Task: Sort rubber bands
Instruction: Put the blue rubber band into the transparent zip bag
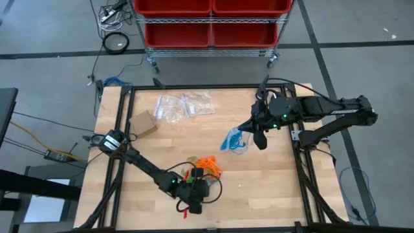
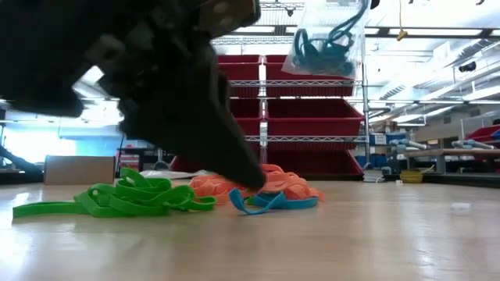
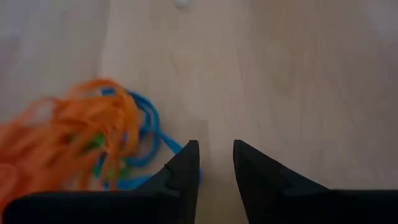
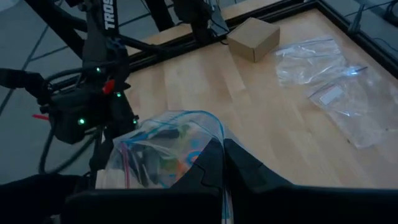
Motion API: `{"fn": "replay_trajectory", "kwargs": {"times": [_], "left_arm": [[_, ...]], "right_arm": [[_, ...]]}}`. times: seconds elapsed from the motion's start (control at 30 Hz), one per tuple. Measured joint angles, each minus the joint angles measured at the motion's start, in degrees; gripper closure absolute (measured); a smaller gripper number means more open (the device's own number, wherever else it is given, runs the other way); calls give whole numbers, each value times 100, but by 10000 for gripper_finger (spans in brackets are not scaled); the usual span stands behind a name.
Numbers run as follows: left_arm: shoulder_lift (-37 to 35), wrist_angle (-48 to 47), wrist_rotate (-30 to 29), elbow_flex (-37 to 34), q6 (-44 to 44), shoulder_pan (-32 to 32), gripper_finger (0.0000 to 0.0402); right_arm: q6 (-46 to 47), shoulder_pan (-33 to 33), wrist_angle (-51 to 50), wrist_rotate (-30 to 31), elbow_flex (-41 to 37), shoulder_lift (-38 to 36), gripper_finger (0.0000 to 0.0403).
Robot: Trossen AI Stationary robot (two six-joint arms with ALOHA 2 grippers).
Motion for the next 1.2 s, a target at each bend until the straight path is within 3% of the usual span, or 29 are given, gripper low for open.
{"fn": "replay_trajectory", "kwargs": {"times": [0.23, 0.4, 0.6, 0.97, 1.2], "left_arm": [[263, -104, 131, 31, 21, 42, 296], [272, -449, -522, 31, 11, 60, 296], [272, -612, -596, 56, -68, 142, 296], [272, -1102, 1097, 144, -711, 500, 305], [272, -1081, 1282, 144, -595, 477, 392]], "right_arm": [[24, 106, 2, 12, 0, 0, 403], [45, 123, 7, 59, 0, 36, 403], [46, 130, -7, 51, 0, 132, 403], [22, 135, 33, 47, 0, 235, 403], [33, 171, 31, 48, 0, 224, 403]]}}
